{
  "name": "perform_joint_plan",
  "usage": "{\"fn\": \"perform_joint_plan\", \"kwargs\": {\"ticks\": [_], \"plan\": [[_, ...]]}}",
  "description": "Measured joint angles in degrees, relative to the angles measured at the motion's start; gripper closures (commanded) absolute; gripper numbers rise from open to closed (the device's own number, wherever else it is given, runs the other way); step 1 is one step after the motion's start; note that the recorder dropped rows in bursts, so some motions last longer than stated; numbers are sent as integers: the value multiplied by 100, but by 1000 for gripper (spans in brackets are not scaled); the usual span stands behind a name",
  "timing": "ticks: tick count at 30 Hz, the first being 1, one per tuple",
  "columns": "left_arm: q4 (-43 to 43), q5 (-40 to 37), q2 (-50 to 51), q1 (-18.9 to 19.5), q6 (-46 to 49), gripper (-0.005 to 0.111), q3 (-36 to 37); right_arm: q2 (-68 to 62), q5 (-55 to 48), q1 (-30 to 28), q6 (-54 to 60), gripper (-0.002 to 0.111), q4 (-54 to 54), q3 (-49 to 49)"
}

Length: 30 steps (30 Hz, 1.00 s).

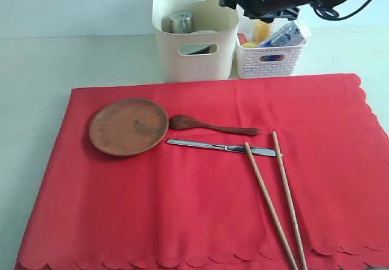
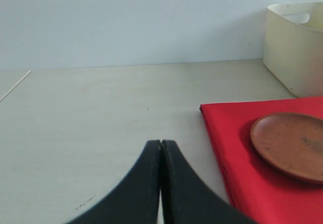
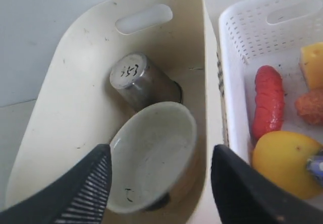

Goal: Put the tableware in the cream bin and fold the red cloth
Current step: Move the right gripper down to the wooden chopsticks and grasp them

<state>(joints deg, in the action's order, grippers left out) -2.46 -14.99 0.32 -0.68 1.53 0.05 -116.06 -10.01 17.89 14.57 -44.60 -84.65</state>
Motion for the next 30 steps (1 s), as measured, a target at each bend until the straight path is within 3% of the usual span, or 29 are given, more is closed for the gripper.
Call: {"fn": "perform_joint_plan", "kwargs": {"ticks": [5,17,30], "plan": [[0,0,0,0,0,104,0,574,-588,0,21,49,312,0],[0,0,0,0,0,104,0,1340,-3888,0,32,52,1663,334],[0,0,0,0,0,104,0,2581,-3820,50,11,52,1829,2926]]}}
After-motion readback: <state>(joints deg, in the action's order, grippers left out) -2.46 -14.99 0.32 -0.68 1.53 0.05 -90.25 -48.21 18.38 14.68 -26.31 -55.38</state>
